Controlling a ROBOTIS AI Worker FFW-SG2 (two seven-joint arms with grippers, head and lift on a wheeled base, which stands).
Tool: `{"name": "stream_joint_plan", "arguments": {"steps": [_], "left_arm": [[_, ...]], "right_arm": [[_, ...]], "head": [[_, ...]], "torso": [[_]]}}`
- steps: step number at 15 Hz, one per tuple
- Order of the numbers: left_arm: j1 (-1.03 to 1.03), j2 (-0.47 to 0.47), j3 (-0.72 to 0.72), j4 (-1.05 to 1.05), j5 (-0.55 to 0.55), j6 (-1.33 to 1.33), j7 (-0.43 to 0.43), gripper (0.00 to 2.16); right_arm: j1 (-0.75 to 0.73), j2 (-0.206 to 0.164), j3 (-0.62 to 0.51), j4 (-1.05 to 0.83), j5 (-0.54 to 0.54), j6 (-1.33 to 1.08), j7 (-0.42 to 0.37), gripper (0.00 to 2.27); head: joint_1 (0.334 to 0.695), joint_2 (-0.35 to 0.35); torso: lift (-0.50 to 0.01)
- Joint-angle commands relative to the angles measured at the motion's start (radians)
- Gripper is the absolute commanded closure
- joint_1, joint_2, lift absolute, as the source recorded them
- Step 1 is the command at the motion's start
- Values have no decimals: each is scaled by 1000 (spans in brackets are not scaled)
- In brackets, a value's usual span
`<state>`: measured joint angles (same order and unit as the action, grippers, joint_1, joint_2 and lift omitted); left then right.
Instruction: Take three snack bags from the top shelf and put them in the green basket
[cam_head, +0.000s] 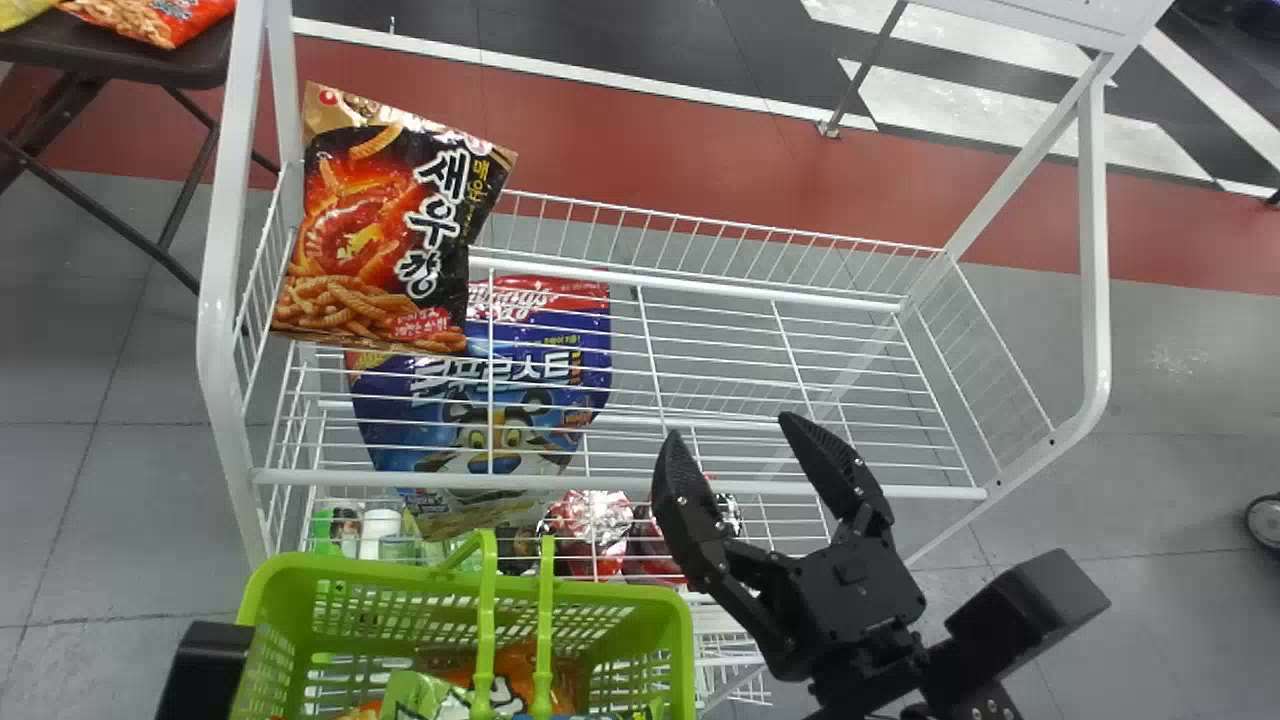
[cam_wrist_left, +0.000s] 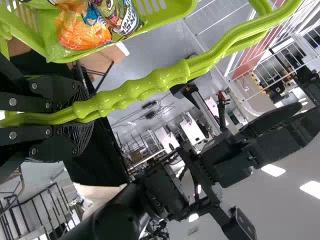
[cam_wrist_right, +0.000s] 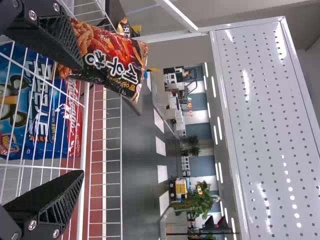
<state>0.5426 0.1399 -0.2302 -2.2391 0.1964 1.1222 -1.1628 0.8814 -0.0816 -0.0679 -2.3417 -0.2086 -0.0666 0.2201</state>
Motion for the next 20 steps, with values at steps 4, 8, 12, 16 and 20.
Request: {"name": "stream_joint_plan", "arguments": {"steps": [4, 8, 12, 16, 20], "left_arm": [[8, 1, 22, -4, 1, -3, -11, 1872], [17, 1, 29, -11, 1, -3, -11, 1872], [19, -2, 28, -8, 1, -3, -9, 1872], [19, -5, 28, -5, 3, -6, -8, 1872], [19, -5, 29, -7, 5, -9, -8, 1872]], "right_arm": [[-1, 10, 2, 13, 3, -38, 1, 63], [-15, 8, 2, 25, 8, -38, 1, 63], [-30, 8, 5, 53, 6, -41, 2, 63], [-28, 6, 5, 51, 6, -57, 2, 63], [-30, 6, 3, 51, 6, -72, 4, 63]], "head": [[695, -350], [695, -350], [695, -350], [695, -350], [695, -350]], "torso": [[-36], [-36], [-36], [-36], [-36]]}}
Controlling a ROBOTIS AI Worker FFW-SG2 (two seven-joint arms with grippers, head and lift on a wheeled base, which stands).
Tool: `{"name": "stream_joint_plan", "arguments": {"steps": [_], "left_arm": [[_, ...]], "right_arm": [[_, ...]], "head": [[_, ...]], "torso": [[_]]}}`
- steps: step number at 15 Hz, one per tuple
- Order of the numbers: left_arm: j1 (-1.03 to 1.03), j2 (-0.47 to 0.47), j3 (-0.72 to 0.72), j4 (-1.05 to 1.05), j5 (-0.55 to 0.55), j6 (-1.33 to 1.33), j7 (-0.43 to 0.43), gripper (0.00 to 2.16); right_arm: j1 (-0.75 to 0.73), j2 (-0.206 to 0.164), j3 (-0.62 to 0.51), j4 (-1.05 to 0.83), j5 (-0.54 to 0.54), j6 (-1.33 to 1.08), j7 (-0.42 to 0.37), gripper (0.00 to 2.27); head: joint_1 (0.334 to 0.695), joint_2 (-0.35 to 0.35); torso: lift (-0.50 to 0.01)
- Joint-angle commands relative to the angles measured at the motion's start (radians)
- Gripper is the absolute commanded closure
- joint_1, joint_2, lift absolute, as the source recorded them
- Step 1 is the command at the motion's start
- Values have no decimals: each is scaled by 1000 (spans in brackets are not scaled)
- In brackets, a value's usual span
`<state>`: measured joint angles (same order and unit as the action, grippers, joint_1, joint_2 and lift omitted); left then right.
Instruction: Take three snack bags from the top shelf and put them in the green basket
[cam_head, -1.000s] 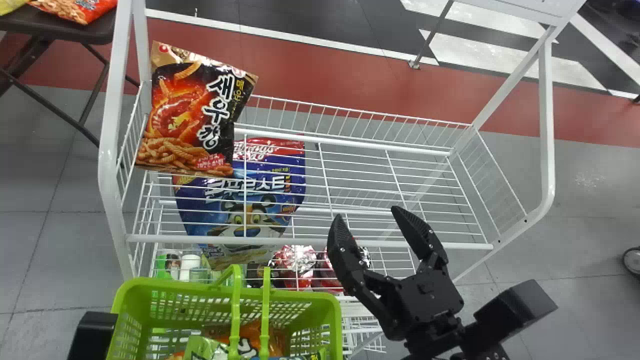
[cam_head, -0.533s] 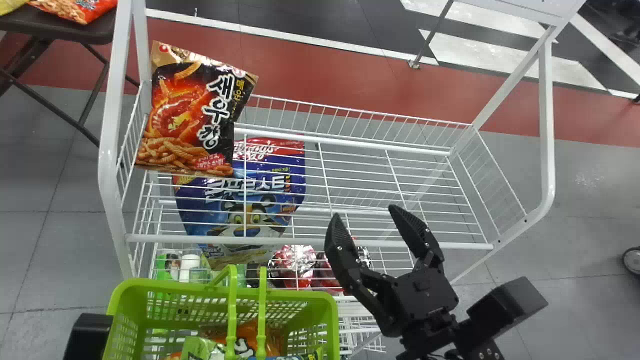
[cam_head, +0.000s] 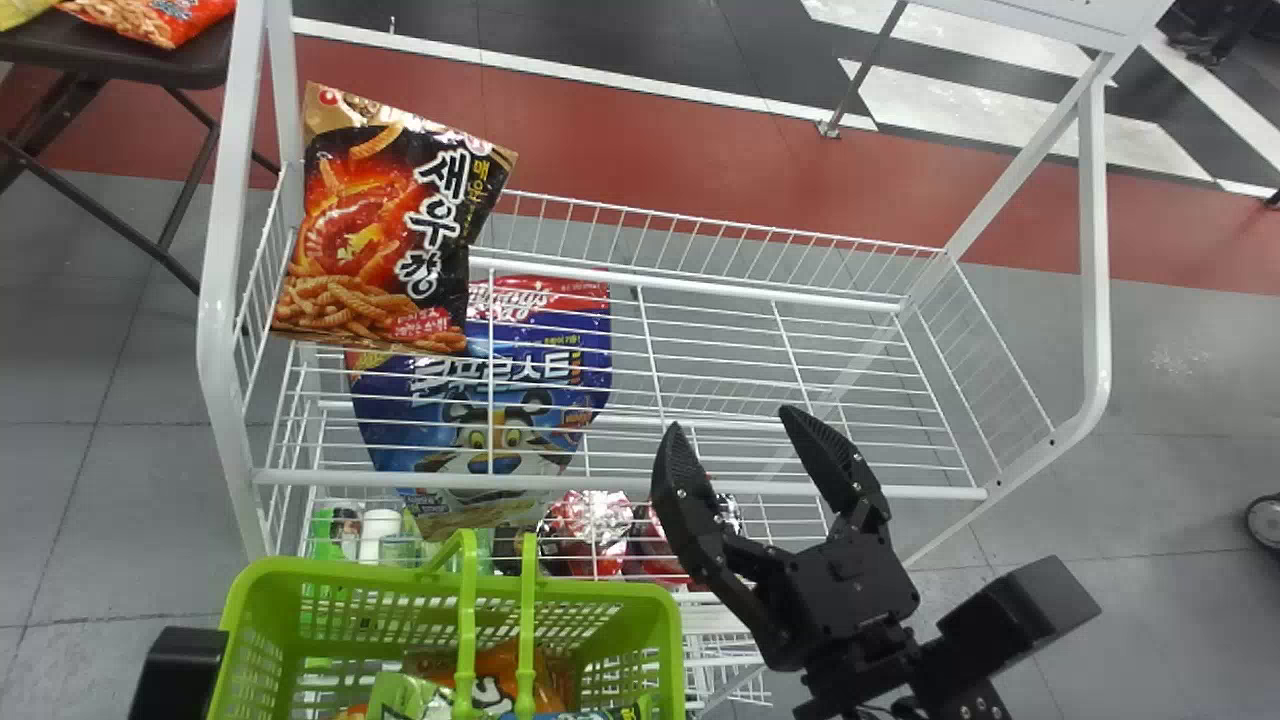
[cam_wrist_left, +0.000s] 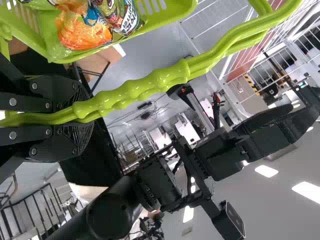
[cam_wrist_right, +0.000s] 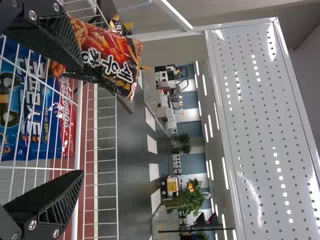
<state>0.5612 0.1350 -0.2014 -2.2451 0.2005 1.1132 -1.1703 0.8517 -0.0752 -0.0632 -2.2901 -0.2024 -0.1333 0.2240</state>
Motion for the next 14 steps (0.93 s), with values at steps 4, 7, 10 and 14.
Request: {"name": "stream_joint_plan", "arguments": {"steps": [4, 7, 10, 14], "left_arm": [[-1, -2, -1, -4, 2, 0, -2, 1872], [-1, -2, -1, -5, 2, 0, -2, 1872], [-1, 0, -3, -7, 2, 0, -2, 1872], [-1, 0, -4, -7, 2, 0, -2, 1868]], "right_arm": [[0, 0, -7, 0, 0, -15, 0, 63], [0, 0, -10, 0, 0, -21, 0, 63], [0, 0, -10, 1, -3, -27, 0, 63], [0, 0, -10, 3, -8, -36, -2, 63]], "head": [[695, -350], [695, -350], [695, -350], [695, -350]], "torso": [[-36], [-36], [-36], [-36]]}}
